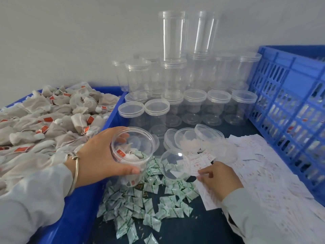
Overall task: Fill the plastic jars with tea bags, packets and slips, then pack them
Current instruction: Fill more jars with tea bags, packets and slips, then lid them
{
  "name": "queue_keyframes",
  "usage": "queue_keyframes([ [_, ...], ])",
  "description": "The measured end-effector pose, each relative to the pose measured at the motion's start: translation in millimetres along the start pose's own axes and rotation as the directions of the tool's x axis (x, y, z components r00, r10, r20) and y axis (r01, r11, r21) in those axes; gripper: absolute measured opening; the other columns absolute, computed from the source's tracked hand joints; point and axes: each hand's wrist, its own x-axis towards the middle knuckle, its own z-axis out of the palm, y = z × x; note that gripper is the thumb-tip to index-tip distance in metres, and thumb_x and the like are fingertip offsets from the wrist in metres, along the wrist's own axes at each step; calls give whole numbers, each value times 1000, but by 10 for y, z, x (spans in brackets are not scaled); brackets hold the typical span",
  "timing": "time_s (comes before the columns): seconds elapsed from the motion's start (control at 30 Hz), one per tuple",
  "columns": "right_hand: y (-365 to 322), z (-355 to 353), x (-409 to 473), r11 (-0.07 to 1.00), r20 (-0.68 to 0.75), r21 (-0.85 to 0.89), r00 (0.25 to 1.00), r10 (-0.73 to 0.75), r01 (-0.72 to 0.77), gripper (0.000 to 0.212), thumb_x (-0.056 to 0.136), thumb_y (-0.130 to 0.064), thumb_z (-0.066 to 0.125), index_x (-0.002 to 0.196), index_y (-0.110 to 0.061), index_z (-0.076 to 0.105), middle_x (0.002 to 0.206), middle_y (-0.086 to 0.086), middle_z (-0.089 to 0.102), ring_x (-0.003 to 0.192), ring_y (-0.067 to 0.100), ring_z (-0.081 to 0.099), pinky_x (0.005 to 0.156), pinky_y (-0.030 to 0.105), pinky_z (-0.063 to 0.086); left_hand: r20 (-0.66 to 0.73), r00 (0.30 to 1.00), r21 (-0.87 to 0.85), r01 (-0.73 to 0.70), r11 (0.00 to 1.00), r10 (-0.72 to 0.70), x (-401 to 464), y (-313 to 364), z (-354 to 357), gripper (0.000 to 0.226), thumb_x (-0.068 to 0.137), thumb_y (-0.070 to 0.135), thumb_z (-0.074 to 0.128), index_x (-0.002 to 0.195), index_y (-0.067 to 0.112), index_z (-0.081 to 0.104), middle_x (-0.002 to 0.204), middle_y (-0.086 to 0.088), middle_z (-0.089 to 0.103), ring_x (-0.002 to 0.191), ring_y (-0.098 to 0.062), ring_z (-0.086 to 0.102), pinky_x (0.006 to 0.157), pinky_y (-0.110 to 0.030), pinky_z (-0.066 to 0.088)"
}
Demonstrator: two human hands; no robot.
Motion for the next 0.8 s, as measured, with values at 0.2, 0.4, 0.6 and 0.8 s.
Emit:
queue_keyframes([
  [0.2, -5, 57, 29, 996, -141, 21, 987, -81, 84, 16, 91, -27, 62, 98, -18, 74, 86, -9, 45, 72, 3, 47, 65, 18, 36, 11, 1000, 18, -1, 1000, 1, -3, 47, -12, 78, 31, 77, 66, 102, 56, 40, 105, 31, 53, 99, 18, 49, 75, -1, 35],
  [0.4, -10, 61, 7, 988, -266, 93, 959, -95, 124, 8, 87, -19, 68, 89, -15, 75, 93, -8, 60, 71, 0, 47, 69, 17, 36, 27, 1000, 37, -10, 999, 9, -10, 70, -23, 91, 34, 76, 74, 113, 47, 41, 105, 31, 51, 97, 19, 47, 74, 2, 34],
  [0.6, -35, 48, -29, 967, -329, 241, 944, 2, 82, 15, 86, -16, 69, 99, -20, 74, 78, -13, 66, 70, 3, 56, 63, 2, 32, 38, 999, 49, -4, 999, 2, -10, 64, -32, 100, 37, 75, 77, 124, 36, 46, 109, 23, 53, 98, 8, 51, 79, -3, 32],
  [0.8, -102, 78, -96, 916, -332, 384, 943, 18, 117, 31, 72, -10, 81, 68, -34, 63, 68, -14, 62, 61, 2, 50, 58, 6, 36, 56, 998, 64, 3, 998, -7, -18, 48, -26, 102, 38, 74, 68, 129, 34, 46, 116, 17, 55, 106, 0, 53, 88, -17, 37],
])
